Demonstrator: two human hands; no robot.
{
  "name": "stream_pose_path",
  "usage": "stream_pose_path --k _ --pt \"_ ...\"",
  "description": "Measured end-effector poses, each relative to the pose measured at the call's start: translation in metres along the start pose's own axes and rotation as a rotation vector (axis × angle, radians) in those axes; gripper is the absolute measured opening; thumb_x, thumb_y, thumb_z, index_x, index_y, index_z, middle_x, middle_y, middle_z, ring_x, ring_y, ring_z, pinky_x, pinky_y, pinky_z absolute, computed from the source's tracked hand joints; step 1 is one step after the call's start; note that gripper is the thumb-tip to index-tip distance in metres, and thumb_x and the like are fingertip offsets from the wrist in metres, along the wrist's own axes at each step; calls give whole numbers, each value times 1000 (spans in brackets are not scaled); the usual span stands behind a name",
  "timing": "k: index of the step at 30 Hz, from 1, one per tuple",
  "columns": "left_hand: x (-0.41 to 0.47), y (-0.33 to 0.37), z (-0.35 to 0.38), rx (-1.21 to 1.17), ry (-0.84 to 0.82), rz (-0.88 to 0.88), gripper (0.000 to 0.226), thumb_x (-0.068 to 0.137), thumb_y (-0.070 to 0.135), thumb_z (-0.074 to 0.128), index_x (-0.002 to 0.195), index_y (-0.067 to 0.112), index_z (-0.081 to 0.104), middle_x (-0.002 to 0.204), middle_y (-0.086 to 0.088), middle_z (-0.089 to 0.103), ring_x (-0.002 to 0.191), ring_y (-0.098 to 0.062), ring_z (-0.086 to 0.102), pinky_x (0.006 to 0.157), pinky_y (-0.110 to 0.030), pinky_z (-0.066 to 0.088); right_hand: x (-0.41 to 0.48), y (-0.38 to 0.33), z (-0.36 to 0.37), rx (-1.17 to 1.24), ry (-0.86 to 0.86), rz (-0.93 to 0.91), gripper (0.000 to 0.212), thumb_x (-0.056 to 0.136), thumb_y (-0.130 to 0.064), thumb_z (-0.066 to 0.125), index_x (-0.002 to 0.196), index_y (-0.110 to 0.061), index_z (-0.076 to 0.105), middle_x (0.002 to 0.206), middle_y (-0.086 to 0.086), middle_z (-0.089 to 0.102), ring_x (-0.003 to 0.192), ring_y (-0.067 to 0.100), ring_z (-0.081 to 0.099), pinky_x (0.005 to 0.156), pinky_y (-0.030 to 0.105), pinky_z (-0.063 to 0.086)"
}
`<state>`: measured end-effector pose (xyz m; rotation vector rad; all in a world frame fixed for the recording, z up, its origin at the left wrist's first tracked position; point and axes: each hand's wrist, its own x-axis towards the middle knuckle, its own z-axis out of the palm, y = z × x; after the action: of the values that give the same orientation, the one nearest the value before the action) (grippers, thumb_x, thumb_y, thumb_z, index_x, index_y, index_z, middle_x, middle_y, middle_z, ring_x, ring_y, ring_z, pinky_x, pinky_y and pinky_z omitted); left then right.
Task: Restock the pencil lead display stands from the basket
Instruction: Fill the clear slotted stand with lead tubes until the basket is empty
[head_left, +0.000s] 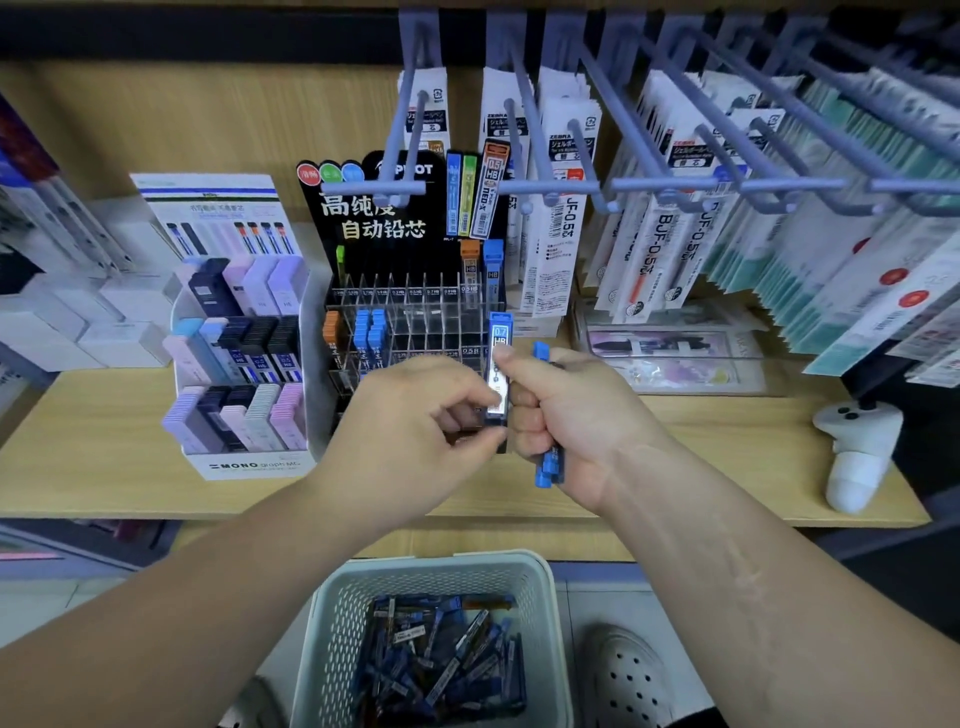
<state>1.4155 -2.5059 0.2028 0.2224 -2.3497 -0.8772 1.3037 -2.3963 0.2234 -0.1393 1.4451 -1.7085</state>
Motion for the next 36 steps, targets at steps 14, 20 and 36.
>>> stream_pose_path --k 14,20,36 --pt "70 0 3 -425 133 -505 18 91 2 67 91 20 72 62 5 65 51 -7 57 47 -19 44 4 -3 -19 -101 77 -27 2 96 -17 68 95 -15 69 50 -8 37 41 9 29 39 20 24" --pt "92 -20 3 -303 321 -316 27 91 -2 65 93 25 69 81 2 70 70 -10 70 68 -21 54 8 -2 -20 -75 77 -10 7 96 -18 68 100 -11 68 51 -7 36 41 8 29 39 19 25" --pt "99 -44 35 206 263 -134 19 84 10 74 102 14 75 81 8 60 67 -1 49 75 -17 44 5 -5 -21 -22 70 61 17 97 -13 58 106 -7 71 56 -4 39 43 9 32 39 21 25"
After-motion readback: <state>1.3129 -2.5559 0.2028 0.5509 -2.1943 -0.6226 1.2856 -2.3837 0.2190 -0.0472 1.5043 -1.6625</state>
